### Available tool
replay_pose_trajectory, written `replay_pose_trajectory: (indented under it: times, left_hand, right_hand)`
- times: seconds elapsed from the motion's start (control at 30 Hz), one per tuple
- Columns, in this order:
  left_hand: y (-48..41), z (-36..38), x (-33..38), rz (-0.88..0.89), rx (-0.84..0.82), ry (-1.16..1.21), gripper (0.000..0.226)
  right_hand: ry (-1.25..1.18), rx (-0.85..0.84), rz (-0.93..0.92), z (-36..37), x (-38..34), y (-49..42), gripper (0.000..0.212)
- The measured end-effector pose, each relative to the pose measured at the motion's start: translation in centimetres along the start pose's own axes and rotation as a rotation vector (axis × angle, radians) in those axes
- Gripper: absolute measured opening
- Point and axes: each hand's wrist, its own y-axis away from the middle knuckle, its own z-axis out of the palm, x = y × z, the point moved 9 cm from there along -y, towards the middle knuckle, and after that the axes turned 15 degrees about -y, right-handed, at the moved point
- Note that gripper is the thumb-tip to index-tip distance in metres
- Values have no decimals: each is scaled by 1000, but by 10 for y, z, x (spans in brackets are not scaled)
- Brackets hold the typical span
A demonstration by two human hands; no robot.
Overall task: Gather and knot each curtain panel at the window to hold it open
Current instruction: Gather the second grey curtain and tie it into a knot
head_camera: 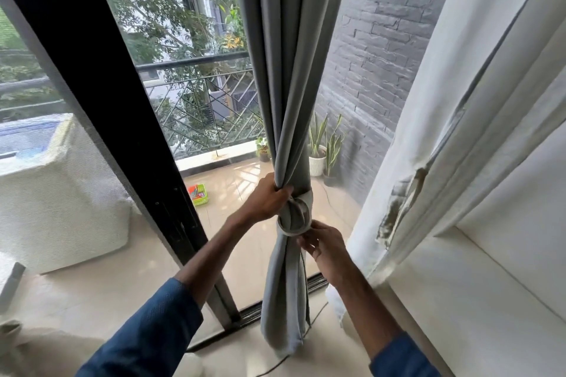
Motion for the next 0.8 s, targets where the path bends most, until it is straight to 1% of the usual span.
replay_pose_trajectory:
  times: [0.03, 0.1, 0.2, 0.27, 0.33, 0.4, 0.47, 0.53, 0.6, 0.67, 0.8]
  left_hand:
    - [1, -1, -1, -6, -14, 29, 18]
    - [3, -1, -3, -21, -37, 78, 15]
    - [4, 1, -7, -34, -41, 85, 11]
    - [5, 3, -8, -33, -45, 79, 8]
    - [6, 3, -7, -25, -51, 80, 17]
    - [7, 3, -7, -32, -49, 78, 31]
    - [7, 4, -8, -40, -51, 74, 37]
    - [7, 4, -9, -45, -46, 70, 36]
    - [7, 3, -9, -42, -32, 62, 42]
    - [7, 4, -6, -21, -30, 48, 44]
    - [9, 6, -2, 12, -14, 8, 39]
  right_hand:
    - [-82, 13, 9, -2, 2, -4, 23]
    - [-166, -6, 18, -6, 3, -15, 34]
    - [-173, -187, 62, 4, 8, -19, 43]
    - [-166, -248, 87, 8, 10, -17, 41]
    - [-175, -230, 85, 6, 12, -17, 29]
    - [-165, -210, 69, 8, 9, -14, 28]
    - [-113, -207, 37, 11, 5, -13, 25]
    - [-53, -196, 10, 10, 3, -15, 27]
    - [-28, -174, -13, 9, 0, -15, 30]
    - [-16, -164, -36, 9, -3, -15, 27]
    - [34, -147, -25, 10, -8, -17, 19]
